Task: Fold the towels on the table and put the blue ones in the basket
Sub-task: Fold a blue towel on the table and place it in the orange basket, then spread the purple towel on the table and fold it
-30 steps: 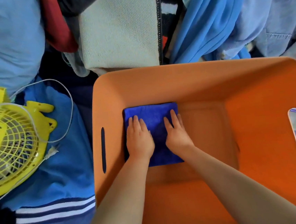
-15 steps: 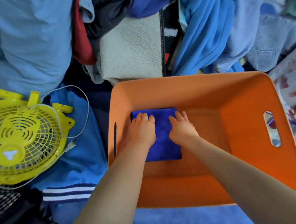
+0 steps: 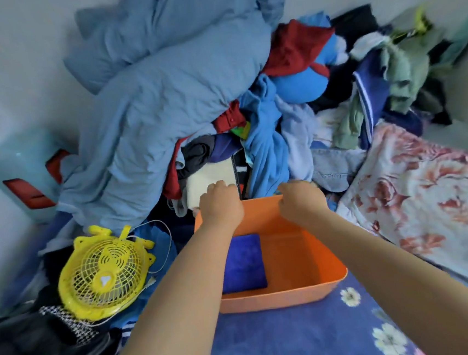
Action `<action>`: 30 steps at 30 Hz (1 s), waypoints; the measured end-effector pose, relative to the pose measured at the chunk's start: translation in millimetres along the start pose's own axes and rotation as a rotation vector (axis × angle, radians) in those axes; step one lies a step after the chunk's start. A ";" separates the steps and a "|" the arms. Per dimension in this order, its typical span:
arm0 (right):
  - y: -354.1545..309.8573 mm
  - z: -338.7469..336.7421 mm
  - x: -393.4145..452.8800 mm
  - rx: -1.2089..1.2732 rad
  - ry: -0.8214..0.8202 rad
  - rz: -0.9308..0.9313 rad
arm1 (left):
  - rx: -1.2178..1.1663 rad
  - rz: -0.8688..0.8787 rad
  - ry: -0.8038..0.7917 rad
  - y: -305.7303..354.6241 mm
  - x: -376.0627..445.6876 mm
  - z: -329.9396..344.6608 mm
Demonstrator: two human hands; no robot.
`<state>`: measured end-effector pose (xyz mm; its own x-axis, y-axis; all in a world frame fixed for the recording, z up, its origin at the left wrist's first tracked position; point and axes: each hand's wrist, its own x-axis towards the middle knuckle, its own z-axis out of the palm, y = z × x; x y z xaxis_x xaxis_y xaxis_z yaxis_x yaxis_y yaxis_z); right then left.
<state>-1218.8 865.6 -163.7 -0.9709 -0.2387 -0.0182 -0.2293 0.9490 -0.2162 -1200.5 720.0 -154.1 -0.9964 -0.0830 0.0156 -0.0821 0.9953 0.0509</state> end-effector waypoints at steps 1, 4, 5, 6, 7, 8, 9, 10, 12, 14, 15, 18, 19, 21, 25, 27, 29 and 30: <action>0.7 -17.8 -17.9 -0.005 0.022 -0.001 | 0.012 0.008 0.023 7.5 -16.1 -18.6; 3.0 -66.4 -73.5 -0.008 0.104 0.015 | 0.046 0.047 0.076 30.4 -64.4 -69.9; 4.2 -80.0 -89.1 -0.007 0.134 0.018 | 0.056 0.057 0.082 38.1 -78.6 -85.2; 5.7 -93.2 -104.9 -0.005 0.171 0.027 | 0.068 0.074 0.089 45.7 -92.1 -99.0; 7.8 -107.3 -123.5 -0.010 0.207 0.033 | 0.082 0.092 0.094 54.0 -107.7 -112.1; 8.9 -118.6 -140.4 -0.015 0.240 0.035 | 0.096 0.113 0.106 61.1 -121.9 -121.5; 12.2 -131.7 -165.9 -0.020 0.276 0.062 | 0.109 0.153 0.120 71.7 -141.6 -133.1; 14.3 -141.7 -183.6 -0.026 0.302 0.075 | 0.117 0.178 0.139 79.8 -155.6 -141.5; 21.1 -160.0 -231.8 -0.046 0.366 0.113 | 0.141 0.238 0.157 99.4 -189.5 -155.1; 29.7 -173.9 -275.8 -0.070 0.417 0.173 | 0.155 0.282 0.153 118.8 -219.3 -163.8; 34.0 -179.0 -299.3 -0.083 0.438 0.200 | 0.163 0.307 0.155 129.9 -234.1 -166.6; 55.0 -185.6 -386.1 -0.118 0.496 0.345 | 0.175 0.488 0.158 172.7 -292.8 -166.5; 64.2 -186.2 -424.3 -0.138 0.494 0.408 | 0.167 0.560 0.154 192.4 -319.0 -164.3; 81.5 -188.2 -488.6 -0.156 0.481 0.521 | 0.157 0.674 0.151 227.9 -363.5 -162.2; 117.7 -195.2 -631.4 -0.187 0.460 0.781 | 0.065 0.955 0.146 312.9 -469.4 -157.6; 130.5 -199.2 -689.8 -0.202 0.470 0.887 | 0.028 1.076 0.139 348.9 -518.8 -156.3; 142.8 -202.5 -759.3 -0.217 0.507 0.992 | 0.015 1.203 0.133 389.7 -580.2 -156.5; 148.9 -203.2 -793.0 -0.229 0.525 1.037 | 0.011 1.264 0.134 407.8 -610.4 -156.7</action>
<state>-497.0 1238.0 16.8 -0.5974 0.7298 0.3323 0.7292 0.6668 -0.1537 -622.7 1168.8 13.5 -0.3702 0.9172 0.1474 0.9195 0.3843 -0.0819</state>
